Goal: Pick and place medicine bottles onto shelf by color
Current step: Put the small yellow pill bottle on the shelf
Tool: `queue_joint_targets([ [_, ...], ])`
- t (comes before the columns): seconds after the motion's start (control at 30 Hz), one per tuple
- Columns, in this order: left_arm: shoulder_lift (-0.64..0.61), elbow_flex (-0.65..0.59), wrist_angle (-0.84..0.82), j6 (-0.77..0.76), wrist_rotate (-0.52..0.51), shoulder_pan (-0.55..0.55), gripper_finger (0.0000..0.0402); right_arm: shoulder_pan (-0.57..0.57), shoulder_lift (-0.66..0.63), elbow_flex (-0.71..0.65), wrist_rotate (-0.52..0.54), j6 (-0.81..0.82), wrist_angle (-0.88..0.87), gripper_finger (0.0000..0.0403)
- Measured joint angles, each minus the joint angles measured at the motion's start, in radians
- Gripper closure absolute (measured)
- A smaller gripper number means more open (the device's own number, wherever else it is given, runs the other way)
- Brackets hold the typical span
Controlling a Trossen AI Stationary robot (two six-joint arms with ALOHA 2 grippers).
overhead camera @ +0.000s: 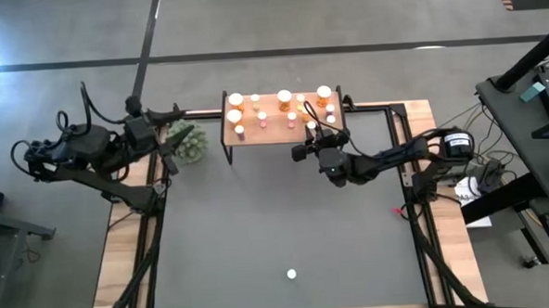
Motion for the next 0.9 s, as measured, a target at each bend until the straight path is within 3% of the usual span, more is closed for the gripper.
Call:
queue_joint_targets([
  [0.27,0.000,0.000,0.001,-0.001,-0.017,0.000,0.0240,-0.001,0.019,0.000,-0.005,-0.001,0.047,0.0302],
  [0.9,0.000,0.000,0.001,-0.005,-0.017,0.000,0.0240,0.016,-0.014,0.006,-0.010,-0.018,0.040,0.0217],
])
